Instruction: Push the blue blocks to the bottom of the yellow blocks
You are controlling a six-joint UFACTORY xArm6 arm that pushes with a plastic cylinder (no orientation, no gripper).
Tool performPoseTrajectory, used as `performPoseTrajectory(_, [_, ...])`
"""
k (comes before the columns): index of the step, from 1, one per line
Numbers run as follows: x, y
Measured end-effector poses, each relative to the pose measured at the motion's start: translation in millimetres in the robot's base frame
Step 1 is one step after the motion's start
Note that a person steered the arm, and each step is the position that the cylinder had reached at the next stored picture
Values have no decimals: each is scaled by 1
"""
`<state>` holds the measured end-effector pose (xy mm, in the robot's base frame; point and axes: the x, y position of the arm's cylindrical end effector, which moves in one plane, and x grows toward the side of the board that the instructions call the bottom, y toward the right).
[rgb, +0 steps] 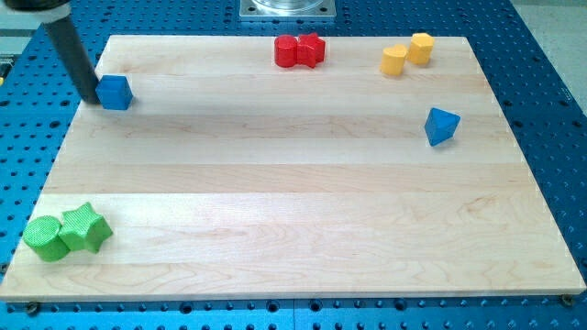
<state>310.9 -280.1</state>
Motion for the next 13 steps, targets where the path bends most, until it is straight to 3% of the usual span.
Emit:
performPoseTrajectory(1, [-16,48])
performPoseTrajectory(2, [-9,140])
performPoseTrajectory(3, [-21,133])
performPoseTrajectory(4, [-40,82])
performPoseTrajectory(7, [-6,-15])
performPoseTrajectory(8, [7,26])
performPoseTrajectory(9, [8,124])
performPoseTrajectory(10, [7,161])
performPoseTrajectory(12, [-6,18])
performPoseTrajectory(13, [9,-10])
